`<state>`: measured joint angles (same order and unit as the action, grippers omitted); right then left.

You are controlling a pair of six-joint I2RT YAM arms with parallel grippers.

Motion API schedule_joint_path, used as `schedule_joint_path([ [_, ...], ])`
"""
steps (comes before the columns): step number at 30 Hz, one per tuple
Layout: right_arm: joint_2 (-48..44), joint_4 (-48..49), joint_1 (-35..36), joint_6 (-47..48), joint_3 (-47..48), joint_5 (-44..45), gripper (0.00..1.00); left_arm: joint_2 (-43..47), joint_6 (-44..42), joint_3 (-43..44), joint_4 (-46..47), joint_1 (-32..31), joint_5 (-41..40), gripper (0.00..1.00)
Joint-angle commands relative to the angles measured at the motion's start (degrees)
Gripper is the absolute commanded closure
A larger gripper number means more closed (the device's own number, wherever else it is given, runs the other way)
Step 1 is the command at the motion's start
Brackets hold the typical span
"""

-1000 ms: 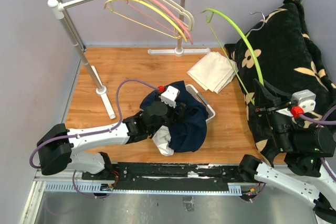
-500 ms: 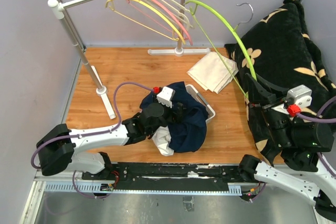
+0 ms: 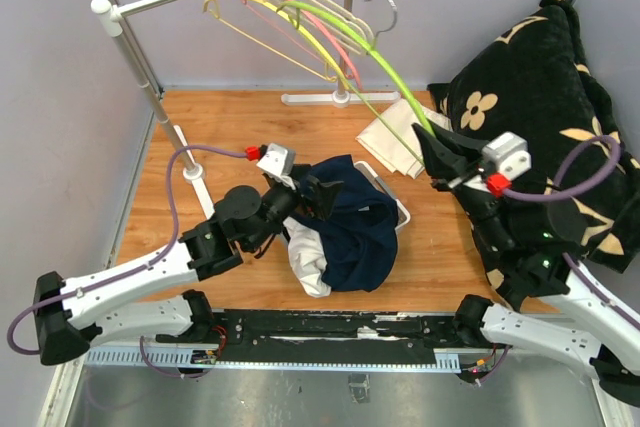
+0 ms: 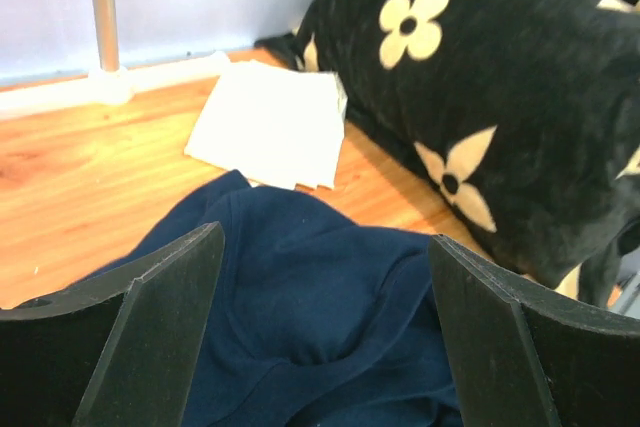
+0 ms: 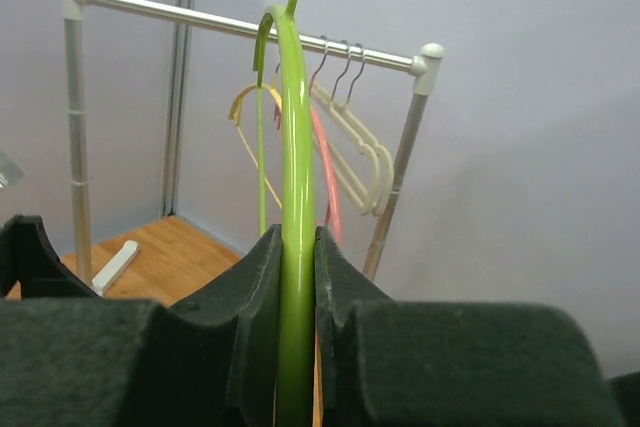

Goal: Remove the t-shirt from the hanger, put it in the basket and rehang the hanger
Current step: Place the hanger on the clothesline.

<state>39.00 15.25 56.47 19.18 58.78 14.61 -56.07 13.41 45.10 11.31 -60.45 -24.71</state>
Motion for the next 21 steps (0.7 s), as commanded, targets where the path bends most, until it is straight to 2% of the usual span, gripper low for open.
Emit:
schedule_joint_path([
  [1, 5.9, 5.3, 0.4, -1.8, 3.9, -2.4, 0.99, 4.2, -0.4, 1.0, -2.2, 0.3, -0.8, 0.12],
  [8, 18.3, 5.2, 0.4, -2.3, 12.7, -4.7, 0.99, 9.6, 1.5, -2.1, -7.6, 0.3, -8.4, 0.12],
  [21, 35.2, 8.4, -2.3, -7.8, 24.9, -11.3, 0.99, 19.1, 5.6, -7.3, -12.8, 0.2, -11.3, 0.12],
])
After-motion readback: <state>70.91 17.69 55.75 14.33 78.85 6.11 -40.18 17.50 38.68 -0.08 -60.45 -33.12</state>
